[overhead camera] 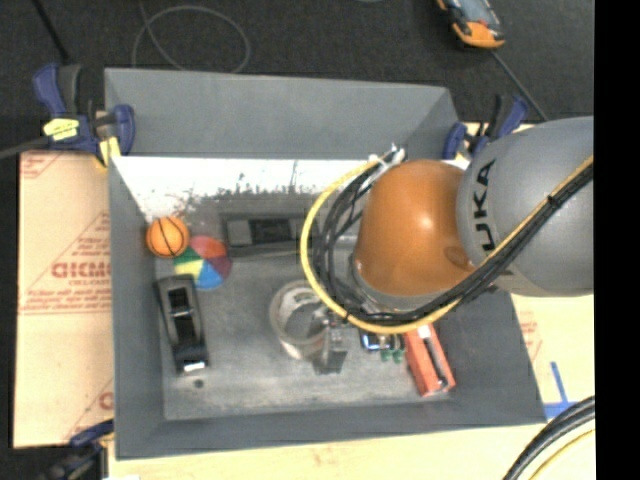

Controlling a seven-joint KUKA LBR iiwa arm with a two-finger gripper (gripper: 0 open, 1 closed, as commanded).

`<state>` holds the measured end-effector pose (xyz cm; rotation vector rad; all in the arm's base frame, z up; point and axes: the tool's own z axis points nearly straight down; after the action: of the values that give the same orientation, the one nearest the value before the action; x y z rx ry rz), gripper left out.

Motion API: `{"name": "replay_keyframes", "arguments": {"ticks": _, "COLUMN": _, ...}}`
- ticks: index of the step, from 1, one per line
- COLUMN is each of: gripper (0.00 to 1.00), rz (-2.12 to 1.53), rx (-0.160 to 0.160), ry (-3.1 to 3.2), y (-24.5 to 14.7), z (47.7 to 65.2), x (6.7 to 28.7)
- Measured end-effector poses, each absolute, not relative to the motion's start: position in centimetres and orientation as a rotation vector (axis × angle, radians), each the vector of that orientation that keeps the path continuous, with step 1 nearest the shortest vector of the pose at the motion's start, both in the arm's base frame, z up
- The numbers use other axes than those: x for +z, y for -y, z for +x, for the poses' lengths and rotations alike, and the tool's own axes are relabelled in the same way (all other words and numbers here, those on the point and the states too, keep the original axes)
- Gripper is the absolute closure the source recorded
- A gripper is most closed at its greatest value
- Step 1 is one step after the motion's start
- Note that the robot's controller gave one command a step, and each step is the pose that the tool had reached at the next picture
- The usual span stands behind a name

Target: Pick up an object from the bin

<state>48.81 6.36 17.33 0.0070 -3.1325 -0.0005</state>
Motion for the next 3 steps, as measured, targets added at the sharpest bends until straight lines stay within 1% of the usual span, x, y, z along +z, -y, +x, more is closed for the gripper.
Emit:
{"name": "replay_keyframes", "arguments": {"ticks": 1, "gripper": 0.00, "rz": 0.003, "rx": -0.002, "ry": 3.141, "y": -6.3, "z": 49.0, "x": 17.8}}
{"name": "replay_keyframes", "arguments": {"ticks": 2, "gripper": 1.00, "rz": 0.097, "rx": 0.001, "ry": 3.141, "y": -2.8, "z": 50.9, "x": 8.4}}
{"name": "replay_keyframes", "arguments": {"ticks": 3, "gripper": 1.00, "rz": 0.096, "rx": 0.000, "ry": 3.141, "y": -2.8, "z": 50.9, "x": 8.5}}
